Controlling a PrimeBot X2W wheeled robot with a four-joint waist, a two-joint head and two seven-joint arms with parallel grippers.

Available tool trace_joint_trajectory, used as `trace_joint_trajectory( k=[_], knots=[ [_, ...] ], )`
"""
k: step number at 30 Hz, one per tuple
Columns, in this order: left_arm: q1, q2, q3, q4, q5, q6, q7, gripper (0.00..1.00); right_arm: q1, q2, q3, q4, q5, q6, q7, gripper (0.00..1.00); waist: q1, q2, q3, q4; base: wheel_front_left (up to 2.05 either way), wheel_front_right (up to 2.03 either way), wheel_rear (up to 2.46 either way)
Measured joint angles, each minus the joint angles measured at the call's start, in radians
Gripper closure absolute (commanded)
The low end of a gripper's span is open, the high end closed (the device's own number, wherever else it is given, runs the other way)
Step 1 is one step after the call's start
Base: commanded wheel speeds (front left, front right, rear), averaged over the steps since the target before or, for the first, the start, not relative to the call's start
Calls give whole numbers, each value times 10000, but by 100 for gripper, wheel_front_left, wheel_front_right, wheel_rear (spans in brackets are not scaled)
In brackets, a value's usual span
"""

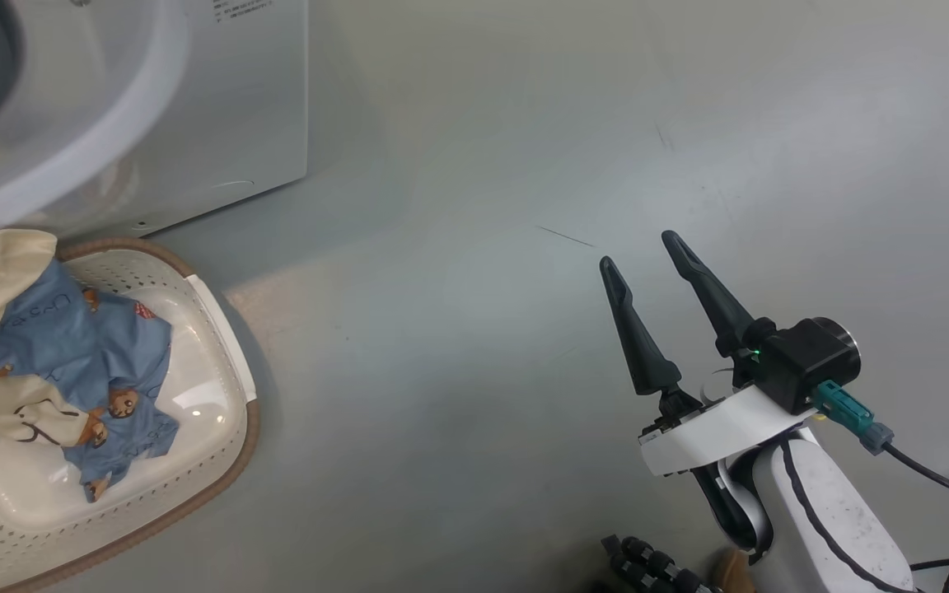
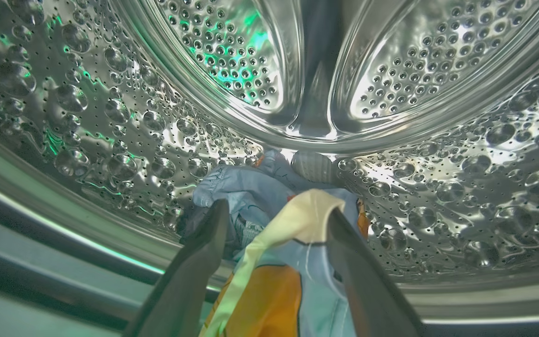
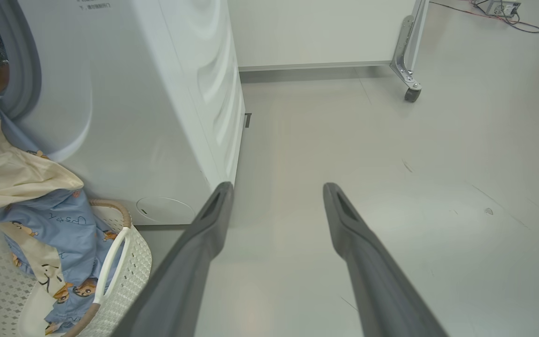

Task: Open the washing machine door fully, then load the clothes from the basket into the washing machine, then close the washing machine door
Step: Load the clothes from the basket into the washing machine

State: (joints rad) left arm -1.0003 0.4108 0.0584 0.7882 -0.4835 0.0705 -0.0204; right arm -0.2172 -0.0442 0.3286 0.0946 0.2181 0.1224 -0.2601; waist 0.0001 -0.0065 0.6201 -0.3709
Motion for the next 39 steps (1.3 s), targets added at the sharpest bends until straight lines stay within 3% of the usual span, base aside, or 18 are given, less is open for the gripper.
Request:
trace_joint_trajectory(
  k=[7, 22, 29, 39],
  knots=[
    [44, -322, -679, 454, 706, 19, -577, 0, -4, 2, -15, 128, -25, 0, 0, 0, 0, 0, -317, 289, 0, 0, 0],
    [730, -1639, -713, 1156, 518, 100, -1781, 0, -49, -4, -324, 447, -173, 0, 0, 0, 0, 1, -1371, 1109, 0, 0, 0],
    [1221, -2222, -1143, 1200, 520, -297, -1921, 0, -27, -17, -614, 445, -174, 0, 0, 0, -1, 0, -1861, 1650, 0, 0, 0],
    [1460, -1651, -1645, 1848, 897, -646, -1707, 0, -5, -27, -159, 451, -174, 0, 0, 0, -1, 0, -2148, 1954, 0, 0, 0]
  ],
)
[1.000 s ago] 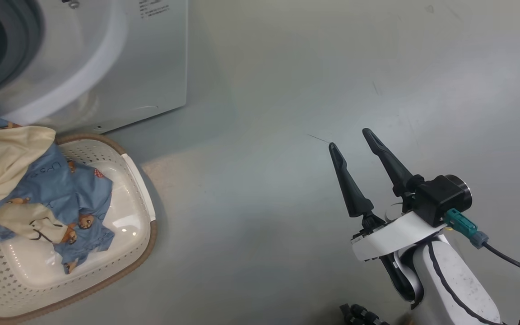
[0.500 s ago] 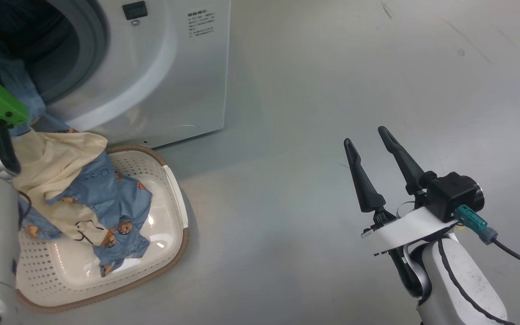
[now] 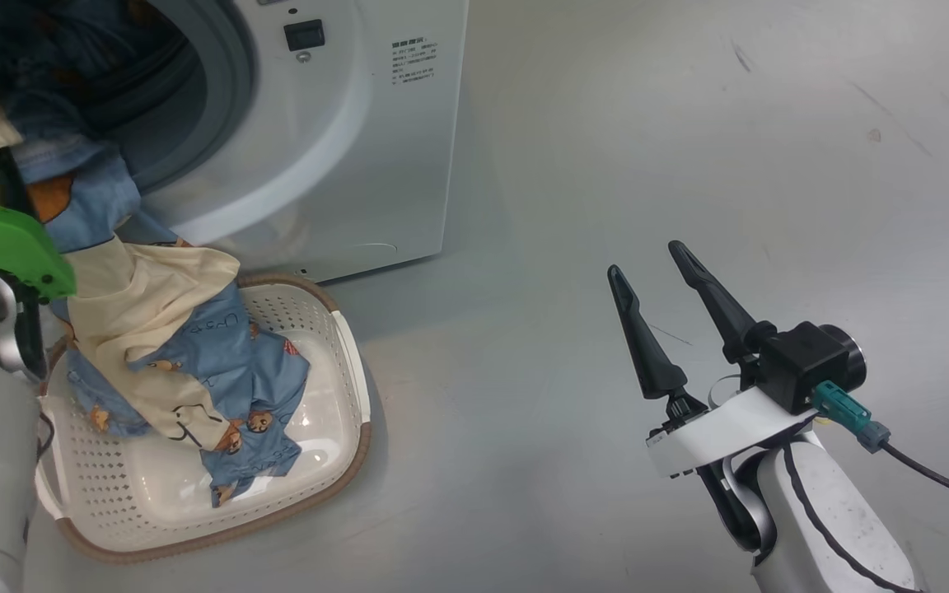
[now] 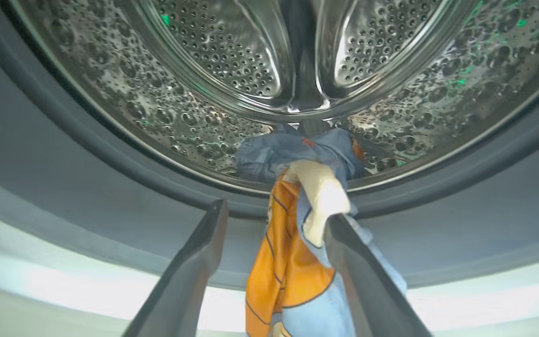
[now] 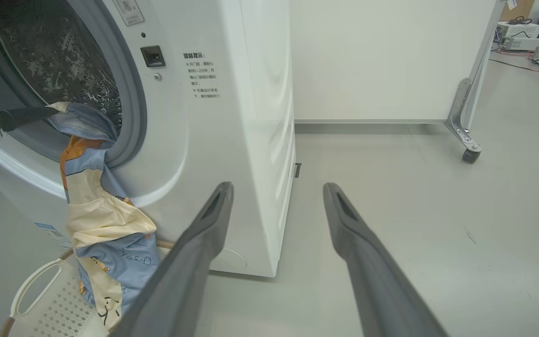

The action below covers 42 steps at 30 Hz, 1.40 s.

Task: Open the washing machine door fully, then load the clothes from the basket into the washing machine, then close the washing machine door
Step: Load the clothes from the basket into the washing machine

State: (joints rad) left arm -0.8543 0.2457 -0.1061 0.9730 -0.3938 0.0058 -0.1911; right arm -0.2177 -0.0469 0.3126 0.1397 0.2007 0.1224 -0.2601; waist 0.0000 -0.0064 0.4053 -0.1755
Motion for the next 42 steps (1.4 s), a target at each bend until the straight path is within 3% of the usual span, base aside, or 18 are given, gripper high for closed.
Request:
trace_joint_trajectory(
  k=[9, 20, 33, 42],
  knots=[
    [24, -134, -153, 284, -40, -499, 433, 0, 1, -13, -121, 12, 0, 0, 0, 0, 0, 0, 73, -296, 0, 0, 0],
    [35, -443, -251, 610, -125, -708, 683, 0, 2, -21, -380, 10, 0, 0, 0, 0, 0, 0, 63, -254, 0, 0, 0],
    [605, -1344, -431, 468, -295, -949, 228, 0, 25, -21, -819, -123, -17, 0, 0, 0, 0, 0, 85, 285, 0, 0, 0],
    [1516, -1538, -339, 104, -395, -1022, -330, 0, 26, -36, -1011, -167, -92, 0, 0, 0, 0, 0, 135, 756, 0, 0, 0]
  ],
)
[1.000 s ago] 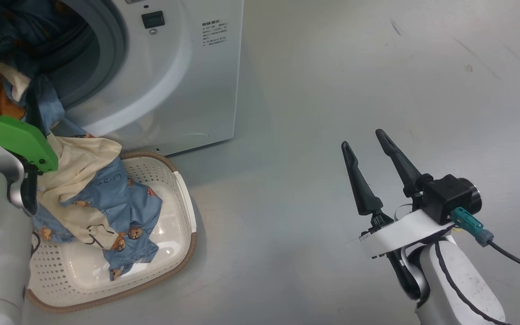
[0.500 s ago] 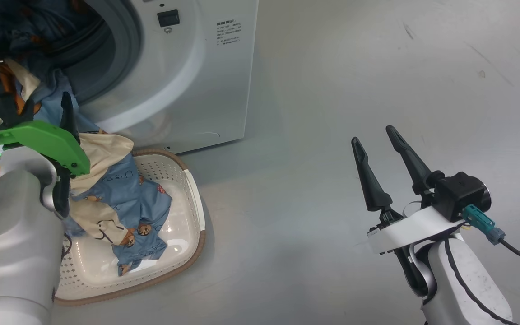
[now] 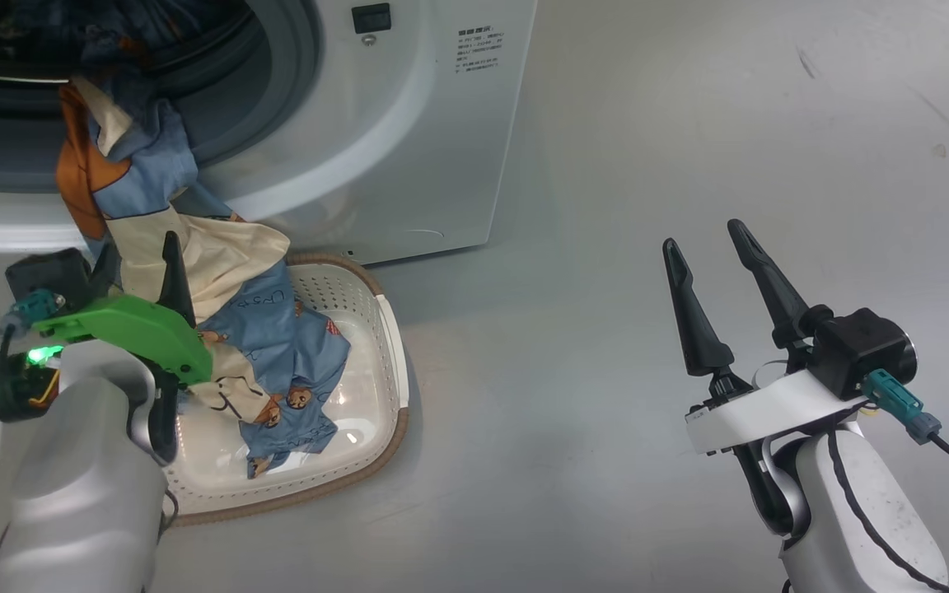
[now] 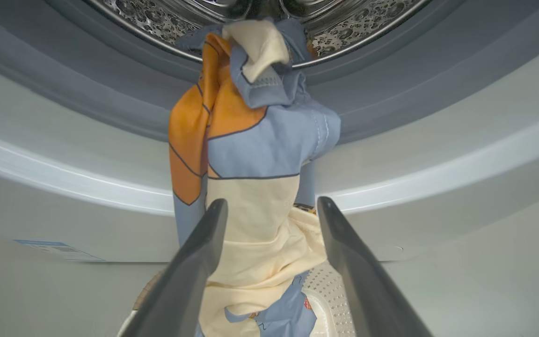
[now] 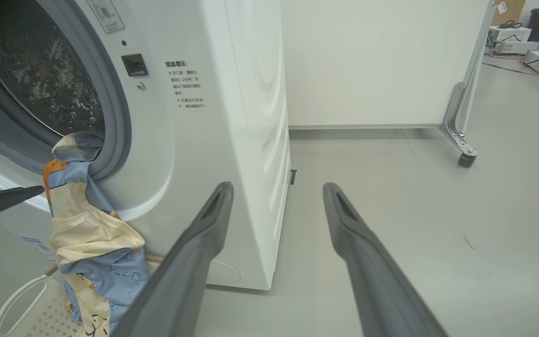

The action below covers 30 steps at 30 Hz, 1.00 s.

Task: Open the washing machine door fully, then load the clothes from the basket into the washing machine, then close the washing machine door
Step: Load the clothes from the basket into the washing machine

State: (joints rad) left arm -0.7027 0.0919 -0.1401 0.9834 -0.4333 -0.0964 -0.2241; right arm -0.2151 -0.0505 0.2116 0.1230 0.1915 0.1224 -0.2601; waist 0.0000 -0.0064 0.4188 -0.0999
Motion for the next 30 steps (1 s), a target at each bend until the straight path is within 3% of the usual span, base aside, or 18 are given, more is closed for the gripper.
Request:
trace_joint_trajectory(
  k=[30],
  knots=[
    [3266, -439, 550, -2989, -433, -2, -270, 0, 0, -157, -184, -130, -94, 0, 0, 0, 0, 0, 65, 685, 0, 0, 0]
  ],
)
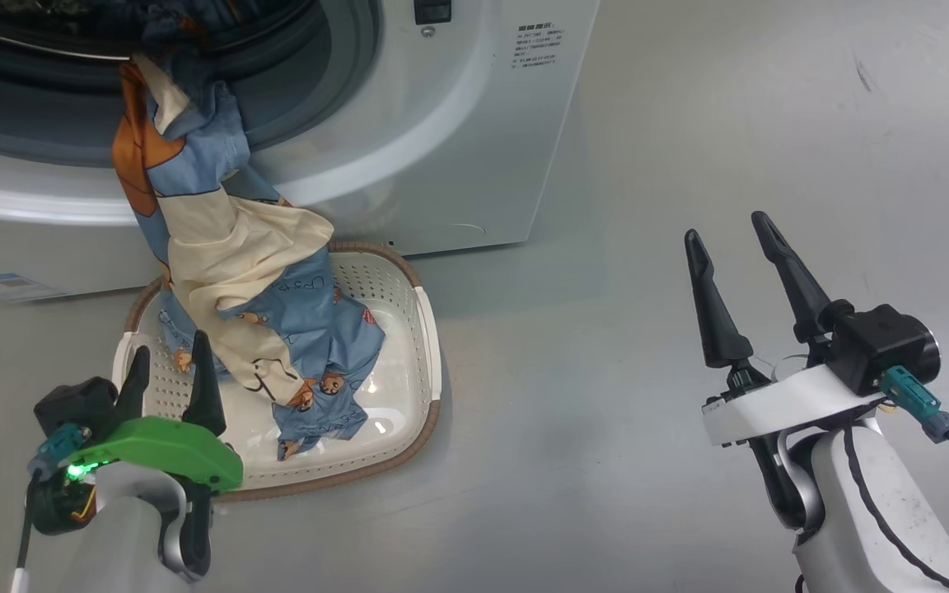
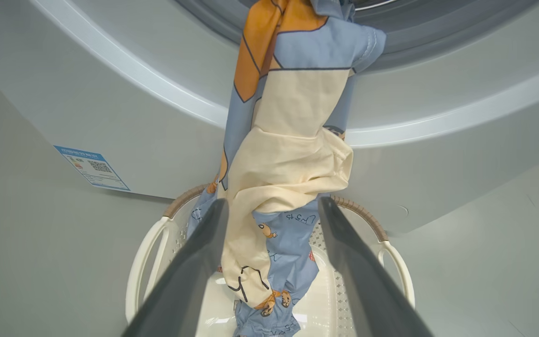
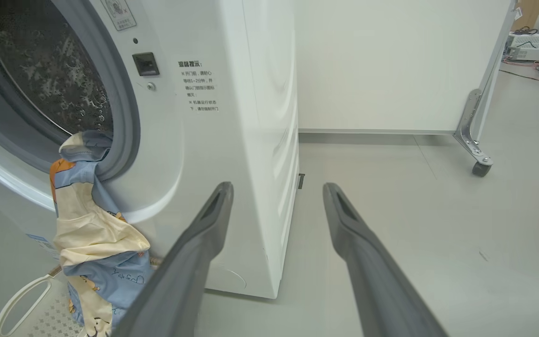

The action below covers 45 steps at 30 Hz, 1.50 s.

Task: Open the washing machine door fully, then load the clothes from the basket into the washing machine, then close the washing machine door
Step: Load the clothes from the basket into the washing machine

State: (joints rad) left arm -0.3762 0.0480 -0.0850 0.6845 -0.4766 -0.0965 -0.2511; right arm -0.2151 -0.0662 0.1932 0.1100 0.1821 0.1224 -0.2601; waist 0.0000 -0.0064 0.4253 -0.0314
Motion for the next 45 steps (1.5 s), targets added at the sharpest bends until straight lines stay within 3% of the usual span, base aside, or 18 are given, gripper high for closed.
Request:
trace_joint_trajectory(
  k=[26, 45],
  knots=[
    [1985, -29, 58, -2813, 42, 397, -10, 0, 211, 10, -102, 19, -13, 0, 0, 0, 0, 0, -13, 23, 0, 0, 0],
    [2277, 77, -71, -4140, 270, 754, 320, 0, 170, 61, -163, 349, -12, 0, 0, 0, 0, 0, 946, -218, 0, 0, 0]
  ],
)
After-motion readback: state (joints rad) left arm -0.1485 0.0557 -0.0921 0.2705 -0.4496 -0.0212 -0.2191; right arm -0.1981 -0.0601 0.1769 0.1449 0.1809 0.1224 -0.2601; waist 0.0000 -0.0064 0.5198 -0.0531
